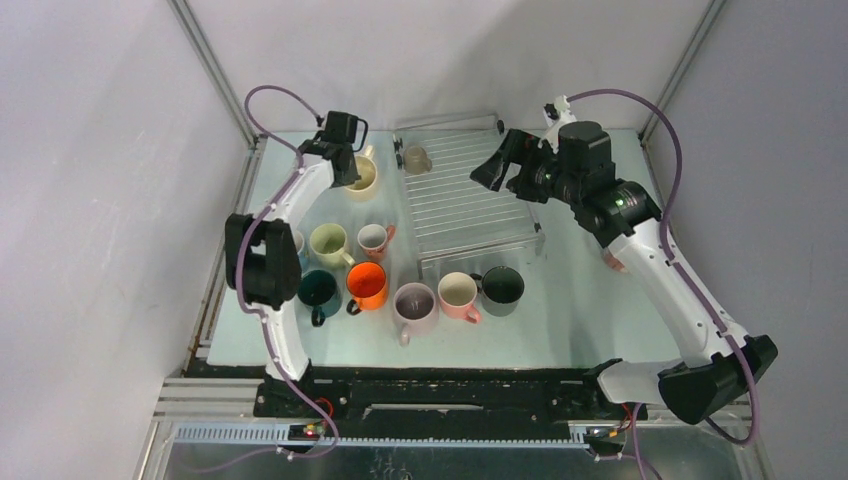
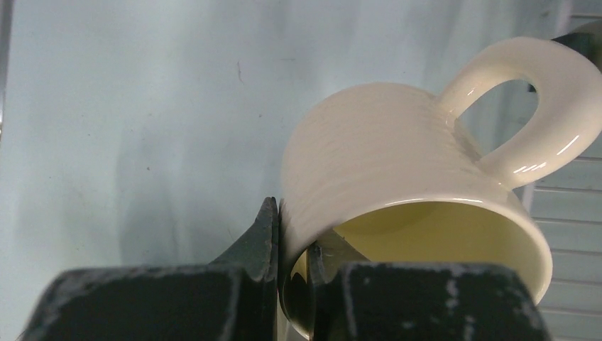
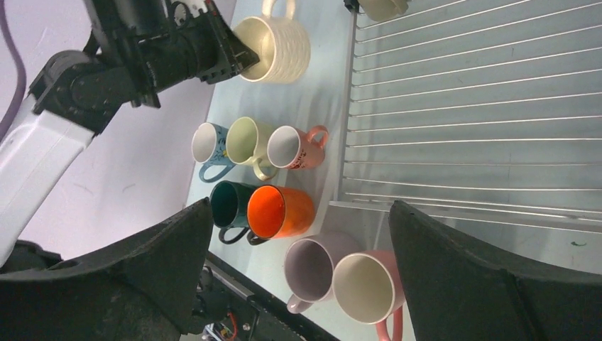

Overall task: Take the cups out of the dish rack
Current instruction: Place the cup at the center of the board.

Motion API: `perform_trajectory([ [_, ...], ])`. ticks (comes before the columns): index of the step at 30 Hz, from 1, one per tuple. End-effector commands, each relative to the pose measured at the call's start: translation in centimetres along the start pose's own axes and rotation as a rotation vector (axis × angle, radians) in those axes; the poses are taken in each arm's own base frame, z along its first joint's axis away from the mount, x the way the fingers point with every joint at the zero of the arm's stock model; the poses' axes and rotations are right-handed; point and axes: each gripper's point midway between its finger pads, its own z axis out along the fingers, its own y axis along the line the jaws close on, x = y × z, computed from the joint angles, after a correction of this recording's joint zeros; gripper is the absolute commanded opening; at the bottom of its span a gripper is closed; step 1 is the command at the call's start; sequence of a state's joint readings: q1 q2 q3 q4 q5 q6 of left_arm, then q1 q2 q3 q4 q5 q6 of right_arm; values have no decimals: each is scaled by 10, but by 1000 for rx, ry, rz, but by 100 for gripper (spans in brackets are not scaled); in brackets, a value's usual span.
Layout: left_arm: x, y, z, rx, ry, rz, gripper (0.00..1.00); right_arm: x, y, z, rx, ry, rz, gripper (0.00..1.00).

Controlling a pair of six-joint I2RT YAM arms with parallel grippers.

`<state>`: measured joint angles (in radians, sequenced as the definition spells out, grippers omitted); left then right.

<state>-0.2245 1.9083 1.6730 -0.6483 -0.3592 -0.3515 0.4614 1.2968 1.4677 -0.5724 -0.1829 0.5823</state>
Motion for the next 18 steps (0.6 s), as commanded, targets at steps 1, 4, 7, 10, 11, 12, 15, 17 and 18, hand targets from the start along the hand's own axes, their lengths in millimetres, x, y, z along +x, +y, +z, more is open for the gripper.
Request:
perform_trajectory([
  [1,-41,-9,-7,51,-64,-62,0,3,2,-8,-5,-5,-42,100],
  [4,-32,-7,5,44,-21,-41,0,8,2,-6,-10,10,-45,100],
  [7,-22,-6,15,50,39,-23,0,13,2,-3,-12,22,-42,100],
  [10,-12,-6,21,61,75,-17,0,15,3,-1,-19,30,-42,100],
  [11,-10,-6,23,61,84,-16,0,16,4,0,-22,34,-42,100],
  [12,-6,-5,25,59,95,-15,0,17,4,0,-24,37,-42,100],
  [15,2,-3,32,59,124,-18,0,18,6,1,-27,41,-44,100],
  [17,7,-1,34,61,139,-23,0,19,6,1,-27,44,-46,100],
  [18,10,-1,35,63,146,-22,0,19,5,1,-25,46,-45,100],
])
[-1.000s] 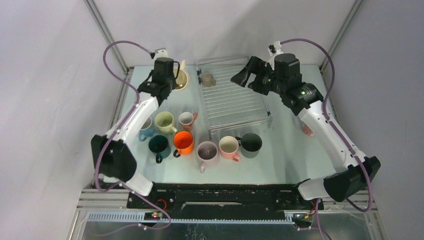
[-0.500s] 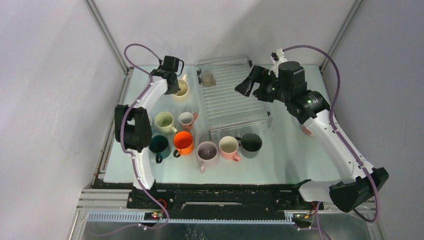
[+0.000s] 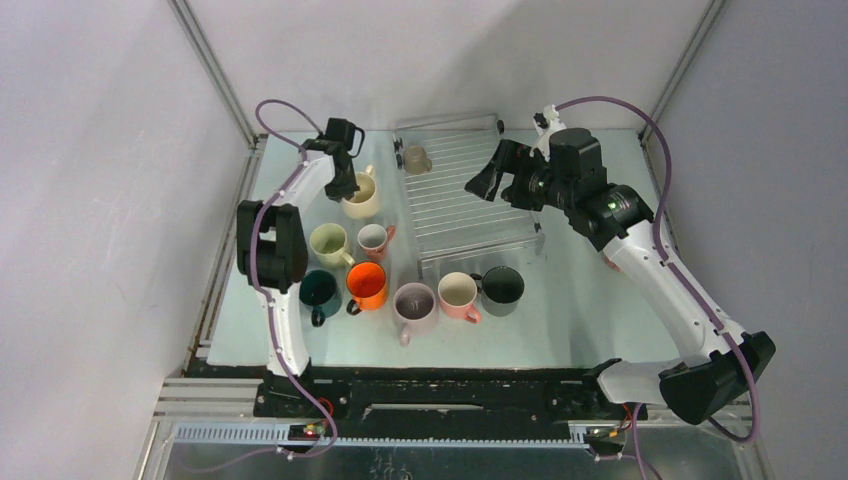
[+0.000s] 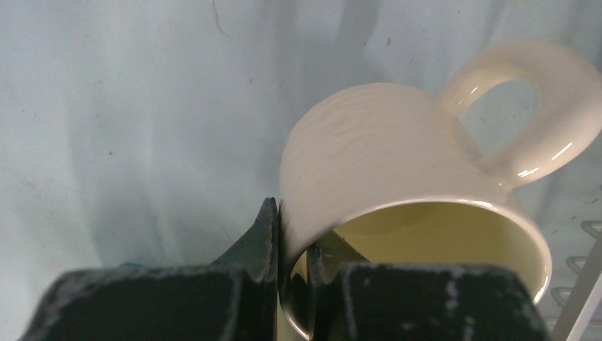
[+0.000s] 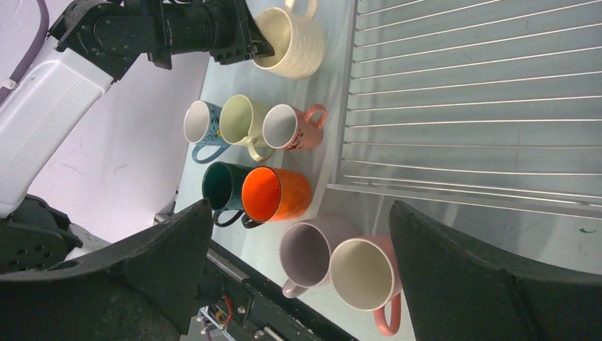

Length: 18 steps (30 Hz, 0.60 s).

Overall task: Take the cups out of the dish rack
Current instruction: Place the cup at the center of the board.

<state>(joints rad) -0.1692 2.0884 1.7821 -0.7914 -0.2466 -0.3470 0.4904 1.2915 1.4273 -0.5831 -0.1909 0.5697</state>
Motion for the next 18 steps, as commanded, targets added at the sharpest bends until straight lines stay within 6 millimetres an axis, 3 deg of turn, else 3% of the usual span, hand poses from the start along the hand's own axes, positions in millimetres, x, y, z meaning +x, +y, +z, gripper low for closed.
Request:
perform_trajectory([
  [1,-30,-7,-16,65,-81,-38,0,-2,7,-3,-24,-11,-31,100],
  [18,10,10,4,49,29,-32,0,7,7,4,-22,12,-27,100],
])
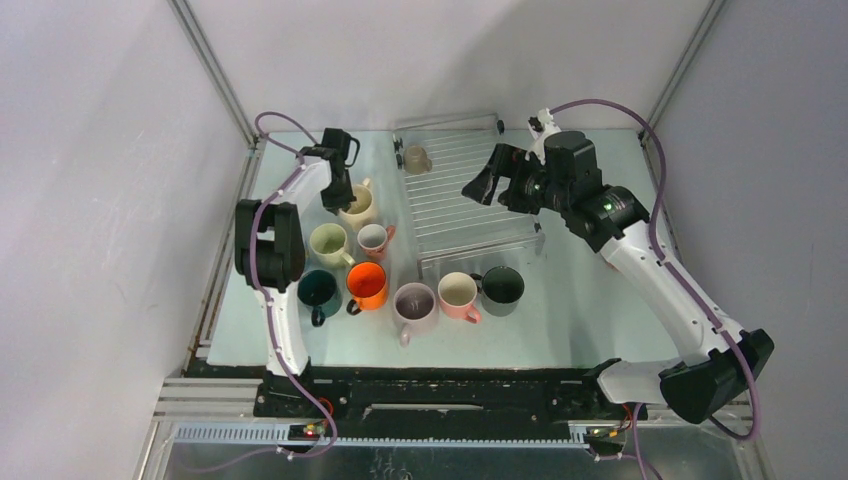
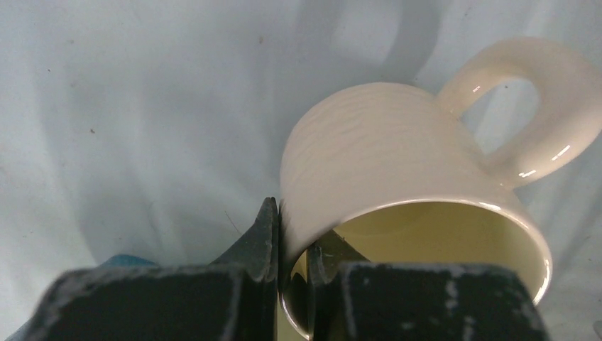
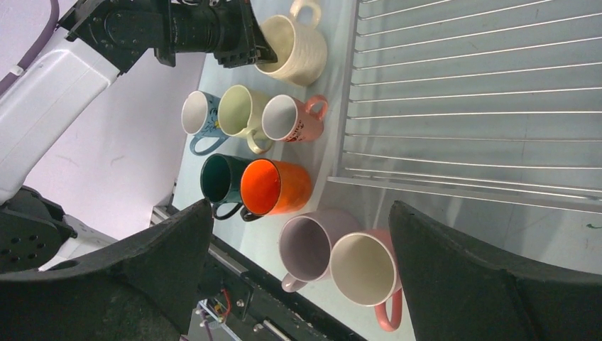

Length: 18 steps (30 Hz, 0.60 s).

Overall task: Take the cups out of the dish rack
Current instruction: Place the cup at the center of the board.

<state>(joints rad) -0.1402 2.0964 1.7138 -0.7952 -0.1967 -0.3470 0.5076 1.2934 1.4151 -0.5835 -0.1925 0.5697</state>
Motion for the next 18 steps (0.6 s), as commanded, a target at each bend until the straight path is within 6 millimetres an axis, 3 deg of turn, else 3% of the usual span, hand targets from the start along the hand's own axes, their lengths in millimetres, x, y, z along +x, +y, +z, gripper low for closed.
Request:
perform_trajectory([
  [1,-15,0,-12,43,-59,-20,0,-1,6,2,-18,-9,-21,100],
  [5,-11,2,-8,41,-46,-17,2,1,7,4,-20,-5,-21,100],
  [18,-19,0,-14,69,-75,-29,44,4,7,13,-15,11,-22,100],
])
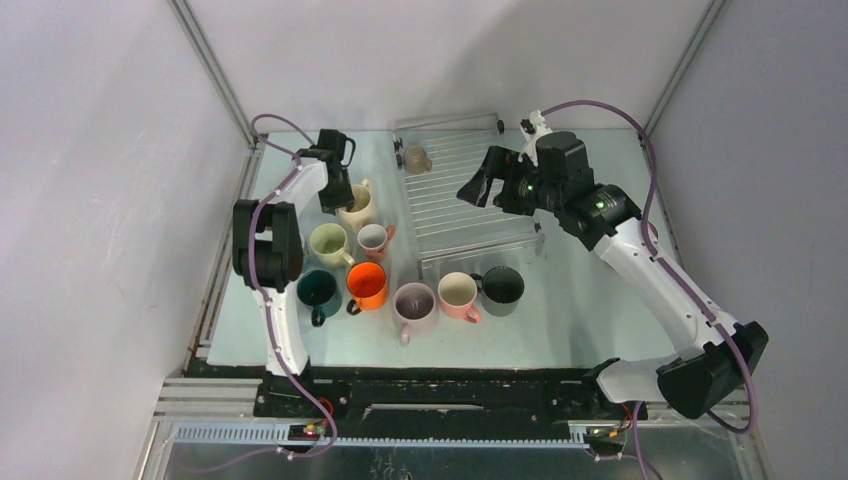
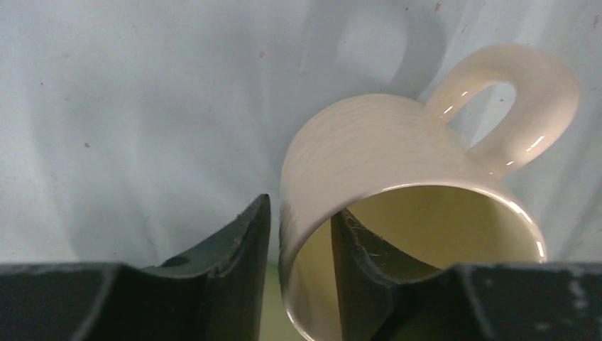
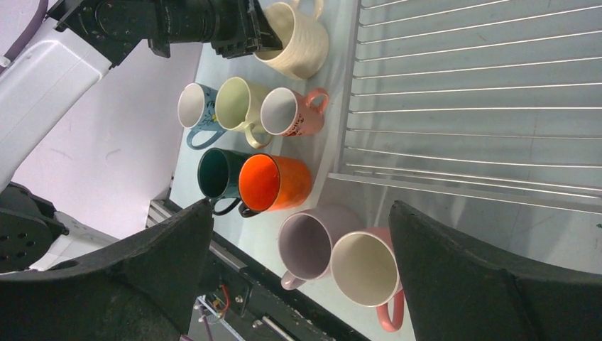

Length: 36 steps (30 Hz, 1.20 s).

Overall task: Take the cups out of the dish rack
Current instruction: Place the cup at the center of the board, then unload the cup from the dish rack.

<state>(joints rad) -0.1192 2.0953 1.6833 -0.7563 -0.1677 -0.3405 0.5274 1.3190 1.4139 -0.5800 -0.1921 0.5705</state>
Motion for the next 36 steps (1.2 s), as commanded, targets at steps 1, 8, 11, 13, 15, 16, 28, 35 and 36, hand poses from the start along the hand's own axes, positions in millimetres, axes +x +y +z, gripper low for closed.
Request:
perform_trajectory([
  [1,-21,-5,-24,53,-82,-16,46,-5,5,4,-12,-18,-21,100],
  [8,-48,-13,-54,105,-171,-31,67,-5,0,11,11,-14,-56,100],
  [11,-63,-14,-76,122,-229,-42,85,-6,0,14,8,-12,-74,100],
  [13,-71,-15,-92,142,-267,-51,100,-8,1,16,-2,-16,-96,100],
  [15,-78,-17,-111,170,-308,-63,100,-11,2,19,-11,-28,-133,100],
  [16,-79,-18,-120,184,-325,-66,100,-13,1,21,-14,-34,-157,100],
  [28,-52,-35,-240,404,-557,-24,100,-54,11,75,-131,-184,-518,100],
  [35,5,-57,-279,529,-599,55,100,-73,11,130,-225,-173,-621,97],
  [36,18,-63,-278,561,-578,77,100,-72,7,143,-231,-157,-617,97],
])
